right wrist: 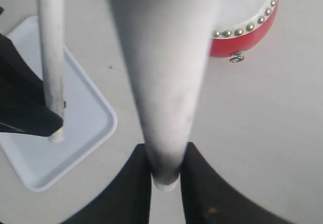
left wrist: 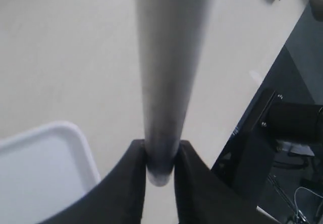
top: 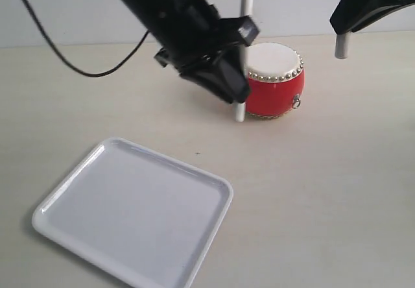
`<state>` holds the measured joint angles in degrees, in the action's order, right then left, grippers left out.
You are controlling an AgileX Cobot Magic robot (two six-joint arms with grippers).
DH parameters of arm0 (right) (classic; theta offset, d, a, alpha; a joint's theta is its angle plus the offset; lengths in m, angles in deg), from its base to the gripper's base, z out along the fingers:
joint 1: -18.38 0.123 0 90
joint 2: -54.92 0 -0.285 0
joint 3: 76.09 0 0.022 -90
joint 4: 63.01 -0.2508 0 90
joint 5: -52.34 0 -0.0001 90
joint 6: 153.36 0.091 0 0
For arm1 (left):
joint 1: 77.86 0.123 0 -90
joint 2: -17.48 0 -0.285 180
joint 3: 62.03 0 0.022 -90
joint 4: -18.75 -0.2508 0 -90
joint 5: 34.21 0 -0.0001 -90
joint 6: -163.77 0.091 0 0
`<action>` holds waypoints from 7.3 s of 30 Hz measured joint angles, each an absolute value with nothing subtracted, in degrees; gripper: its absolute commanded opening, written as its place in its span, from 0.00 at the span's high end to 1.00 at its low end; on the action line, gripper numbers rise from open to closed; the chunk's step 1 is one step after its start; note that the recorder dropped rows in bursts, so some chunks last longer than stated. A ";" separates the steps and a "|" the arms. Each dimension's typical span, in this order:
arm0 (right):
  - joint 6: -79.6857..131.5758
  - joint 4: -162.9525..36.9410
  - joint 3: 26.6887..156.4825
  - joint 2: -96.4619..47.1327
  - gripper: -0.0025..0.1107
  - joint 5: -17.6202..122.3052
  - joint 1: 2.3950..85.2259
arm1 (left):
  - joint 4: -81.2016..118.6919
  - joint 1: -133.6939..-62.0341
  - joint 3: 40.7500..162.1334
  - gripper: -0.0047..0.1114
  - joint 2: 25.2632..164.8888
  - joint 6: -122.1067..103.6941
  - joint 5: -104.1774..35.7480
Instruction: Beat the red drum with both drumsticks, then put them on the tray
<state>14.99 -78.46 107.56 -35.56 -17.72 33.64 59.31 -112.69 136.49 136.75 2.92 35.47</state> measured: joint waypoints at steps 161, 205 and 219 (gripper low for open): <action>6.69 -66.32 110.82 -68.31 0.98 -17.34 67.14 | 104.19 -80.32 63.70 0.96 51.10 42.21 -10.87; 10.33 -67.41 121.54 -81.93 0.76 -17.92 70.29 | 91.67 -81.49 63.91 0.96 48.00 43.54 -15.07; 13.03 -67.41 121.40 -71.54 0.98 -17.67 70.29 | 85.79 -81.49 63.91 0.96 48.00 42.82 -13.33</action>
